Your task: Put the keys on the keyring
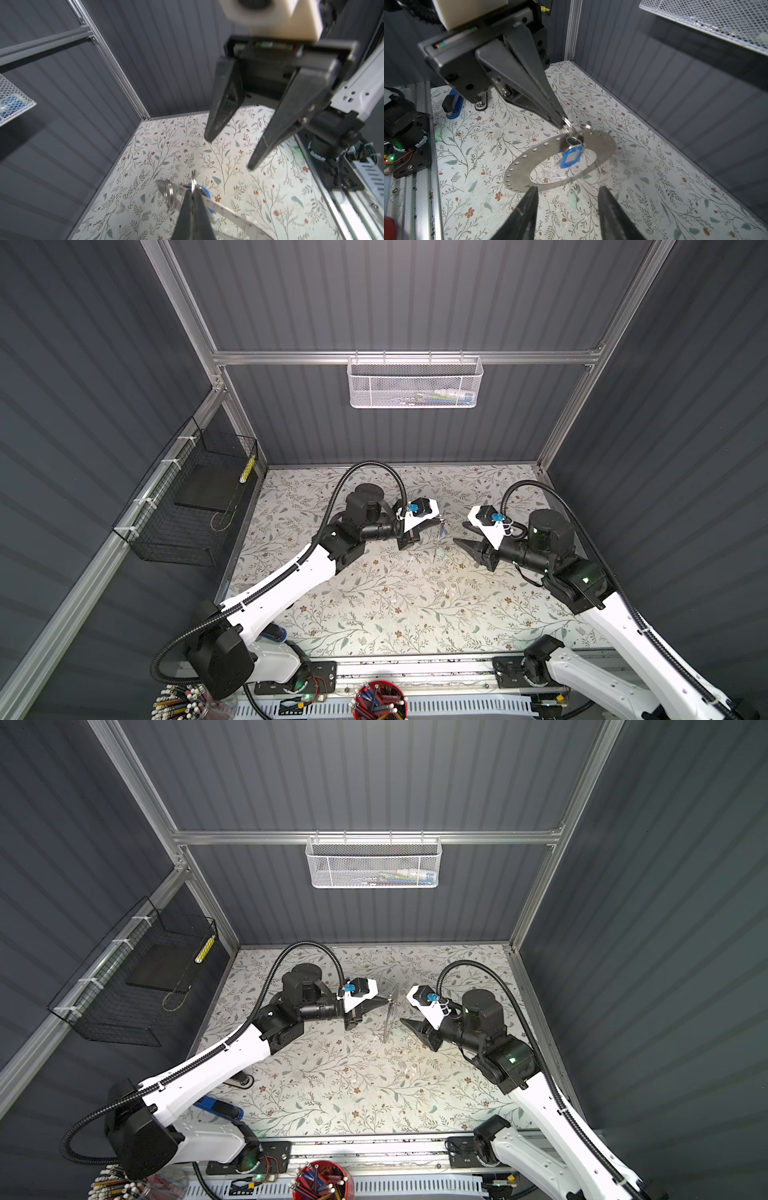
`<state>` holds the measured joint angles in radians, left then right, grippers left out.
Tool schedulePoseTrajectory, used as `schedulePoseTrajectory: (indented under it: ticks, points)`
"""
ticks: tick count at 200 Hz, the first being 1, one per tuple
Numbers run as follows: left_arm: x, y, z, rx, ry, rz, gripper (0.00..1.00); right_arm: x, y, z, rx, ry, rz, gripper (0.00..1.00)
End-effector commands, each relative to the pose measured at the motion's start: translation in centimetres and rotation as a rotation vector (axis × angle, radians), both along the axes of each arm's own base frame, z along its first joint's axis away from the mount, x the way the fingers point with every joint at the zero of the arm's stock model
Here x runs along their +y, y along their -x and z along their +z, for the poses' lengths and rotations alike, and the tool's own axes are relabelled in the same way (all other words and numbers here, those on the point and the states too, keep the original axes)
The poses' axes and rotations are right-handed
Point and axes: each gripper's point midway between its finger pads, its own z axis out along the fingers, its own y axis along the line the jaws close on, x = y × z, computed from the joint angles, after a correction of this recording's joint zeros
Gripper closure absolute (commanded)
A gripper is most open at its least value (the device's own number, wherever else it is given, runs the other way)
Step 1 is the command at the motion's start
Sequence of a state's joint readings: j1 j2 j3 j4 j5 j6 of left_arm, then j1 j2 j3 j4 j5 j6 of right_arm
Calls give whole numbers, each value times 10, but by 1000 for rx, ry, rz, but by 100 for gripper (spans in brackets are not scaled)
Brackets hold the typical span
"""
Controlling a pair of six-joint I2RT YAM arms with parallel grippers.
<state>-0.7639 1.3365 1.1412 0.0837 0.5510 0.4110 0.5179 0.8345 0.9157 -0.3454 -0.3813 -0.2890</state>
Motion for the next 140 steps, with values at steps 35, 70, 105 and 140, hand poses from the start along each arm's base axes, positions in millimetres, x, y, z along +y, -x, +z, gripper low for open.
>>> schedulePoseTrajectory:
  ticks: [35, 70, 105, 140]
  points:
    - [7, 4, 51, 60, 263, 27, 100, 10, -5, 12, -66, -66, -32, 52]
    - [8, 7, 54, 80, 301, 37, 100, 12, -11, 19, -115, -90, -53, 53]
    - [8, 11, 53, 93, 312, 41, 100, 10, -12, 21, -122, -102, -76, 53]
    - [6, 14, 52, 91, 329, 38, 100, 18, -17, 17, -117, -105, -81, 53]
